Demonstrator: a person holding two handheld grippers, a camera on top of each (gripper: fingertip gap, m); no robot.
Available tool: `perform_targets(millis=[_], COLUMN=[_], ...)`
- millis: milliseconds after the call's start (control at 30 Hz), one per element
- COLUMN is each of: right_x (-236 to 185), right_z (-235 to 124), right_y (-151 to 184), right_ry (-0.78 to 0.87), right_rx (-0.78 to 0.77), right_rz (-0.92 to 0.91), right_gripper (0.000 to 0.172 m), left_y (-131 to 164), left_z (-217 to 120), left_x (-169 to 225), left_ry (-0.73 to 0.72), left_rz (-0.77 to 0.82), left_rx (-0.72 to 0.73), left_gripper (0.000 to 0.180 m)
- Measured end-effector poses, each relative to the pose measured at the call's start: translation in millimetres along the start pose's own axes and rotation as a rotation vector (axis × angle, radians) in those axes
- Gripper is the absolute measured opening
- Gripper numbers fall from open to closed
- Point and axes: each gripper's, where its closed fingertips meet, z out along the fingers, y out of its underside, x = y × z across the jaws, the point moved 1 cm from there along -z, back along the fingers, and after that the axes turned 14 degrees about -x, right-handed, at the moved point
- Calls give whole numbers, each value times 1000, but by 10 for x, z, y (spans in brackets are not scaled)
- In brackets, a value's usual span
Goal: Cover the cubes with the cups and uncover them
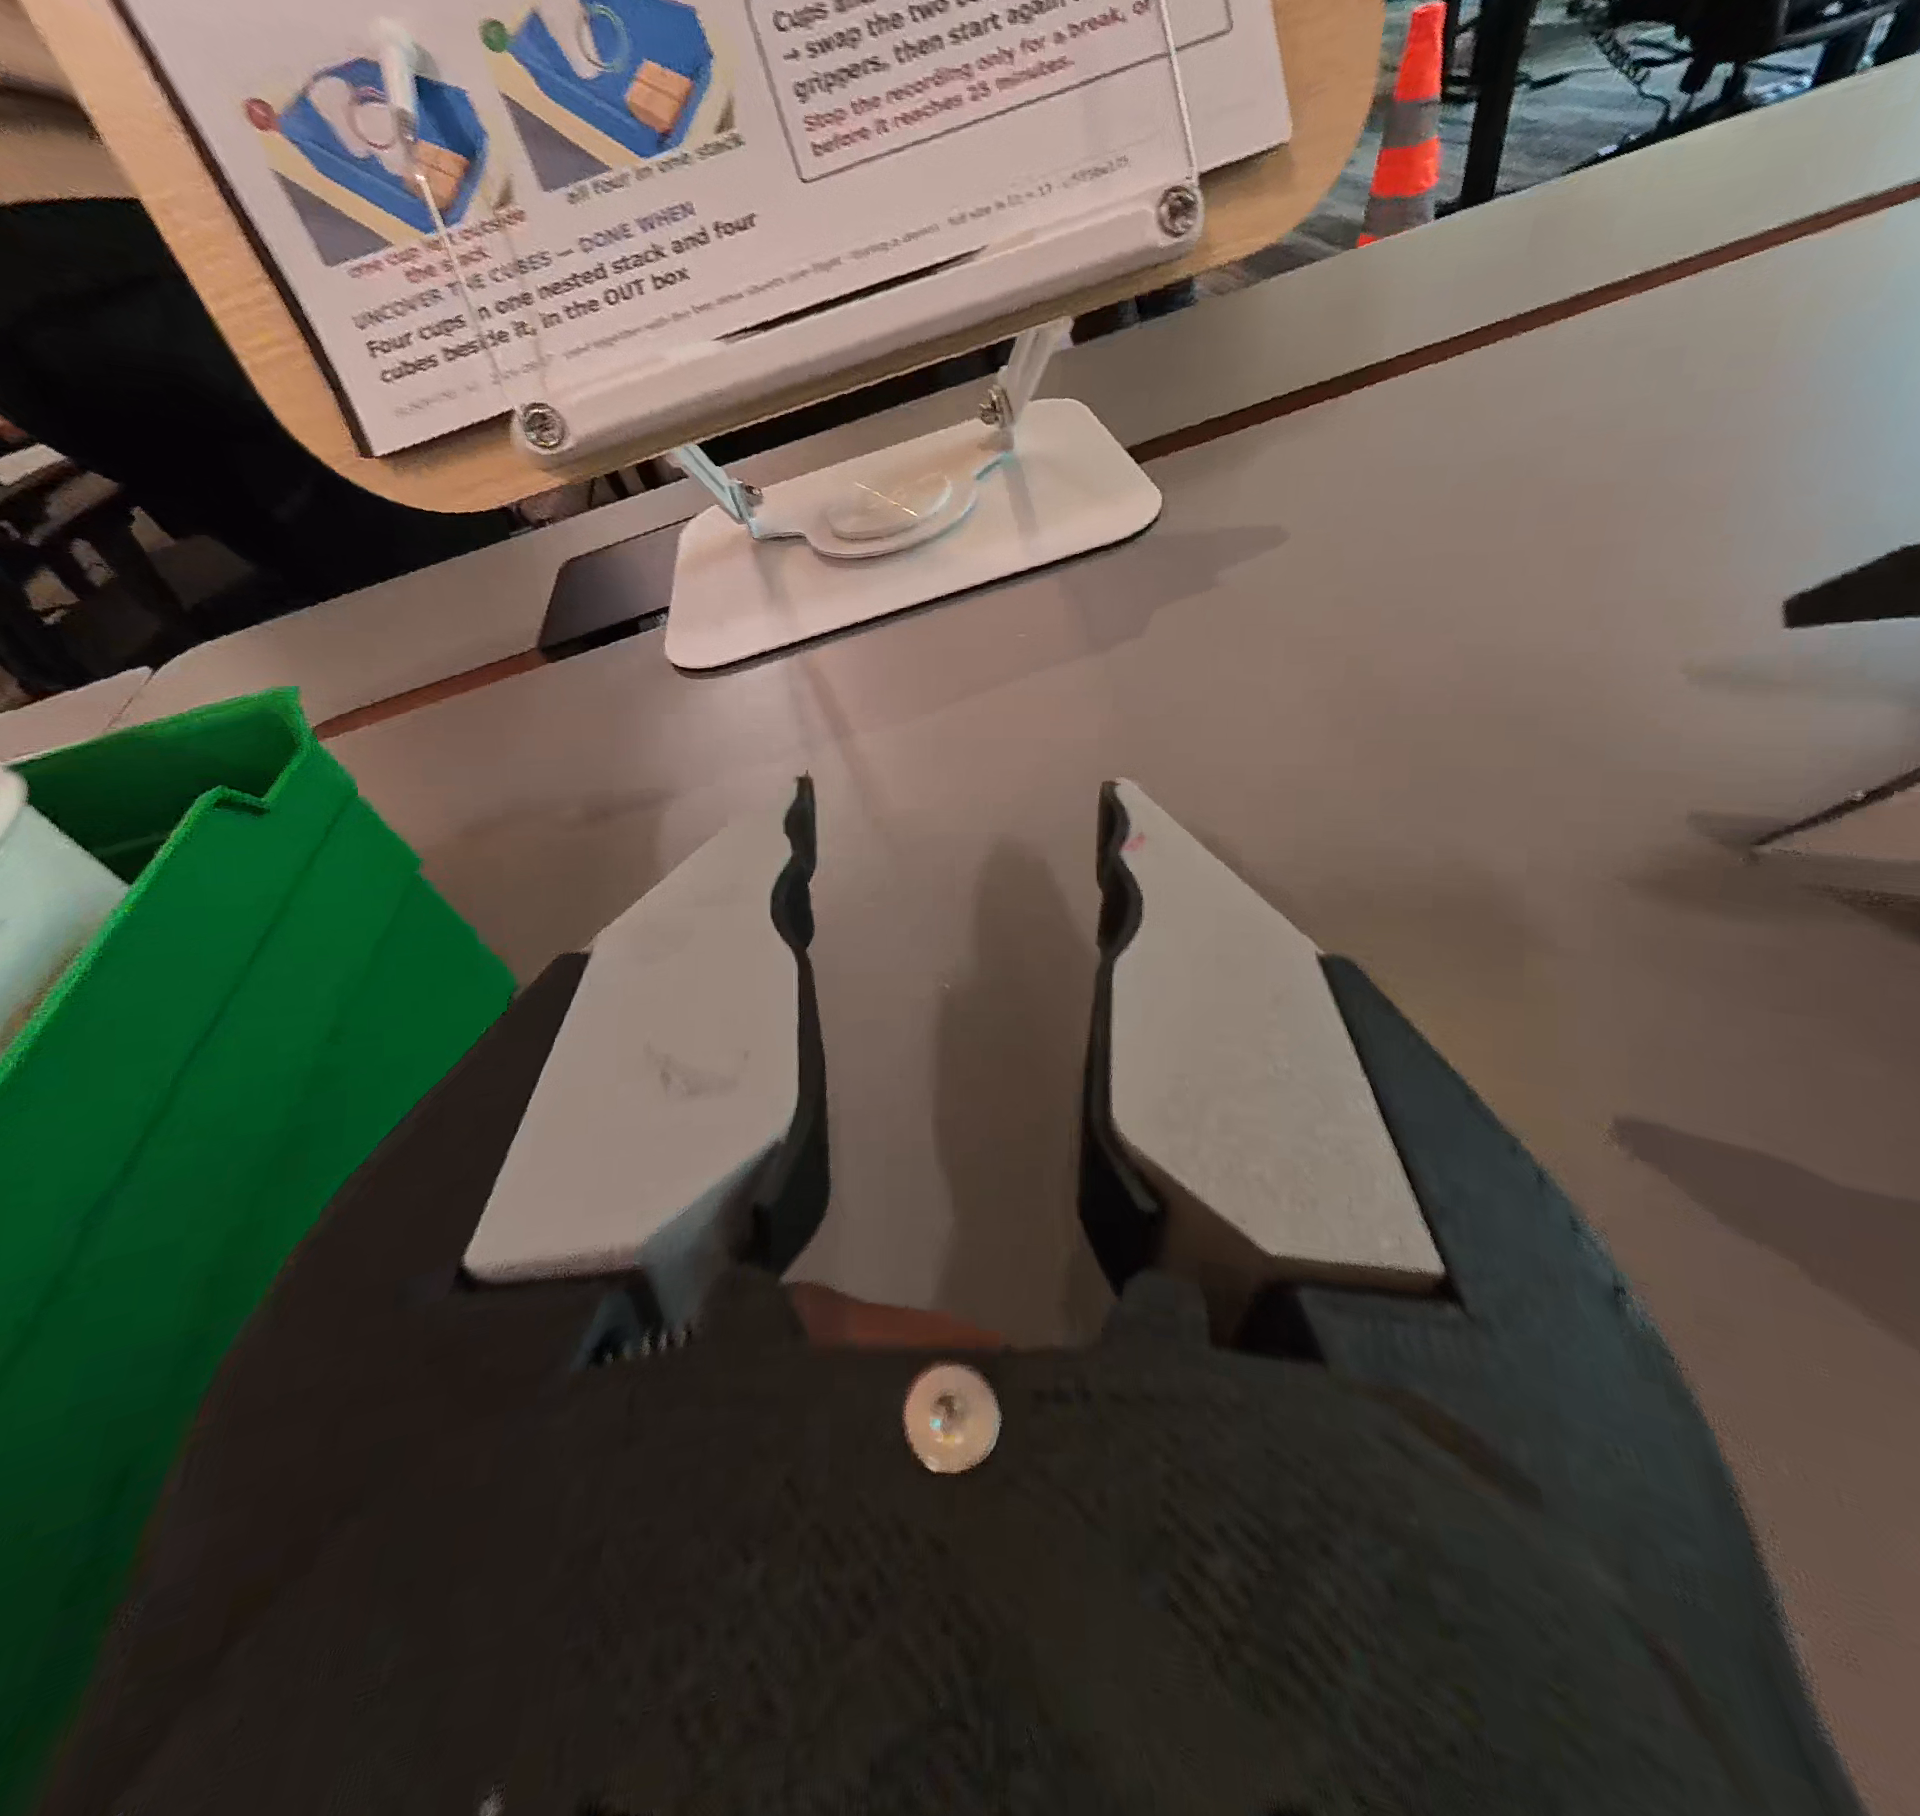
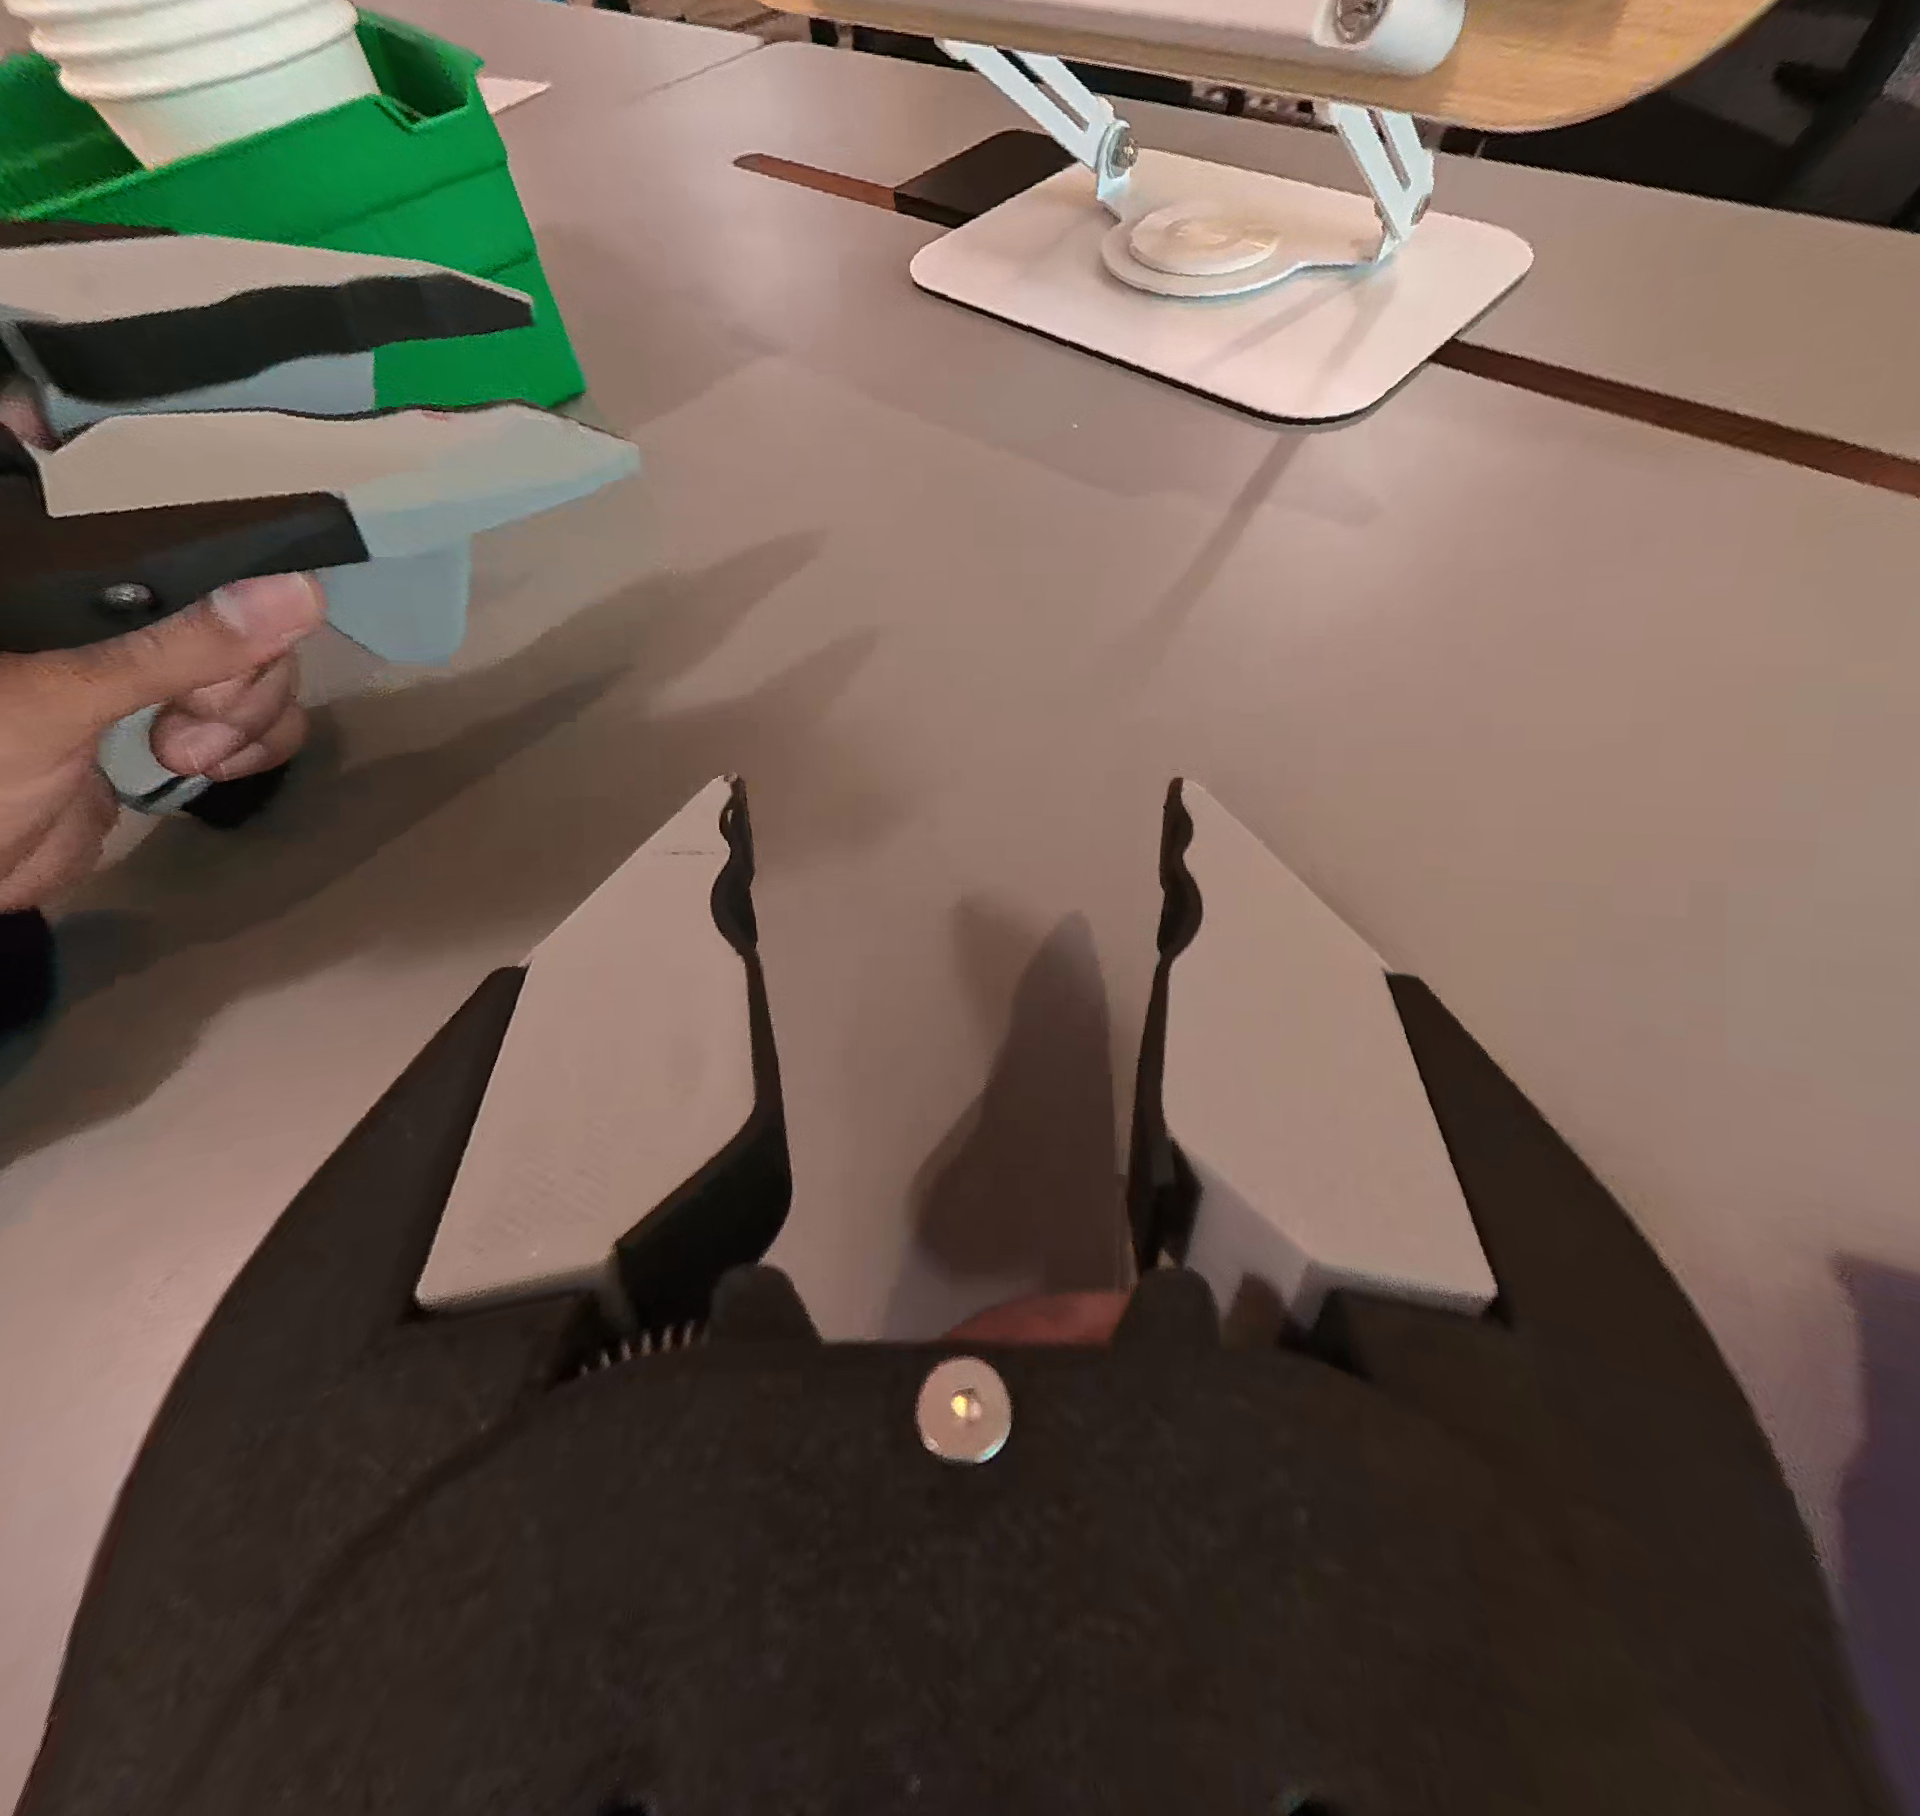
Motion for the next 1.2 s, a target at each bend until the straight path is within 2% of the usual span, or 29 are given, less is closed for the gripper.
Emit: perform_targets(millis=[200, 333, 733, 933, 1067, 1200], right_x=[79, 159, 111, 85, 52, 58], right_z=[-31, -14, 72, 67, 33, 1], right_y=[22, 35, 81, 75, 47, 25], right_ry=[-60, 39, 90, 103, 124, 126], right_rx=[3, -20, -84, -78, -50, -25], right_rz=[89, 28, -54, -84, -122, -116], right_gripper=[71, 72, 69, 70, 72, 72], left_y=[-17, -13, -12, 10, 91, 193], left_z=[-43, -12, 10, -15, -153, -559], left_x=[-49, 6, 21, 164, 251, 144], left_ry=[34, 25, 31, 87, 142, 101], left_rz=[-67, -19, -13, 27, -2, -17], left_rx=[31, 12, 4, -9, -30, -47], left_gripper=[60, 61, 58, 66, 71, 70])
